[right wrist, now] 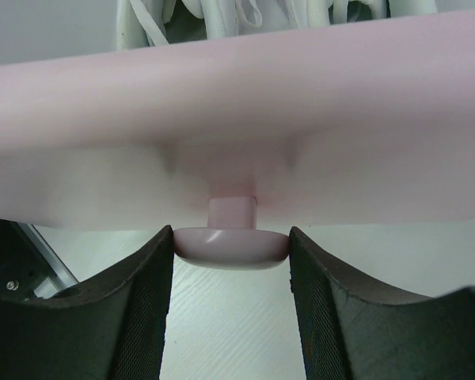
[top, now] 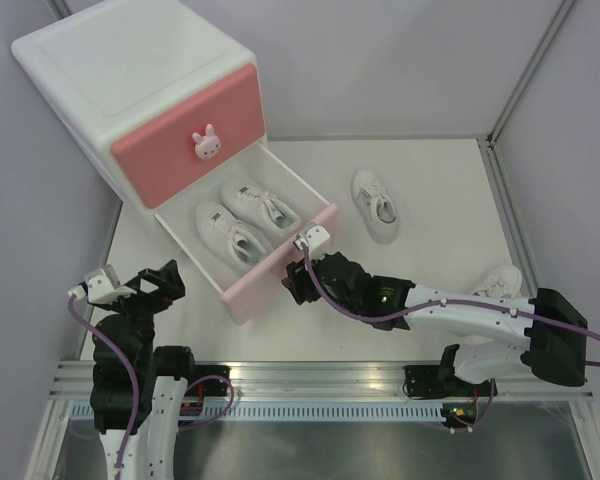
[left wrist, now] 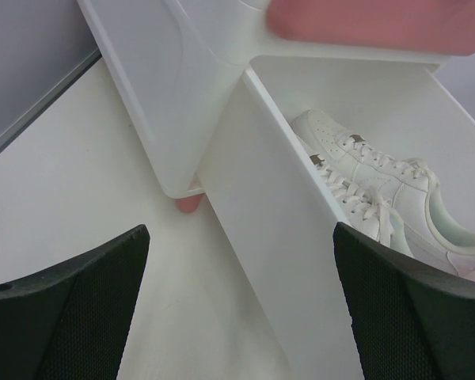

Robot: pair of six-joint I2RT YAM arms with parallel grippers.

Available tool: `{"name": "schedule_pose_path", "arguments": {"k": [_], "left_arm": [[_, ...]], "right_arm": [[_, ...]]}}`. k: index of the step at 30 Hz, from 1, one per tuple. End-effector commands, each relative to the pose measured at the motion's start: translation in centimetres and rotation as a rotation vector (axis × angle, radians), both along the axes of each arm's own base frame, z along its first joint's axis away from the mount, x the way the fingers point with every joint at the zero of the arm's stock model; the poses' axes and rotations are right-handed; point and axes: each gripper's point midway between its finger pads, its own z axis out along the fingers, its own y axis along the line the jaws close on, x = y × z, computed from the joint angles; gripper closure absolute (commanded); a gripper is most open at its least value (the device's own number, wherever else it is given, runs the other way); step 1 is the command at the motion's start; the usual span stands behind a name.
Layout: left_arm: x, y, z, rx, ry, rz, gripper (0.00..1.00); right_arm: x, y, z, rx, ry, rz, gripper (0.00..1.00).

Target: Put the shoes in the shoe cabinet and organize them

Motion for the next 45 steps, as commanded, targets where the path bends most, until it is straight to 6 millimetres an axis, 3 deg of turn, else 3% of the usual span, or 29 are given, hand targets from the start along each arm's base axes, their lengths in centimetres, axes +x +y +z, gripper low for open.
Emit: {"name": "schedule_pose_path", "arguments": {"k": [1, 21, 28, 32, 37, 45], "left_arm": [[-1.2, 0.4, 1.8, 0.025, -0.097, 0.016, 0.00], [-1.5, 0.1, 2.2, 0.019, -0.109, 0.001, 0.00], [-1.5, 0.1, 2.2, 0.017, -0.109, 0.004, 0.01], [-1.6, 0.1, 2.2, 0.016, -0.111, 0.004, 0.01], [-1.6, 0.2, 2.1, 0.014, -0.108, 0.008, 0.01], [-1.6, 0.4, 2.2, 0.014, -0.108, 0.018, 0.01]], "right_arm": [[1.5, 1.7, 7.4, 0.162, -0.117, -0.025, 0.99], [5.5, 5.3, 8.6, 0.151, -0.178, -0.103, 0.99], [8.5, 6.7, 9.3, 0.167, -0.194, -0.122, 0.98], [10.2, 8.0, 8.7, 0.155, -0.198, -0.123, 0.94], [12.6, 9.6, 9.7, 0.194, -0.211, -0.138, 0.93], [16.0, 12.9, 10.1, 0.232, -0.256, -0.135, 0.83]]}}
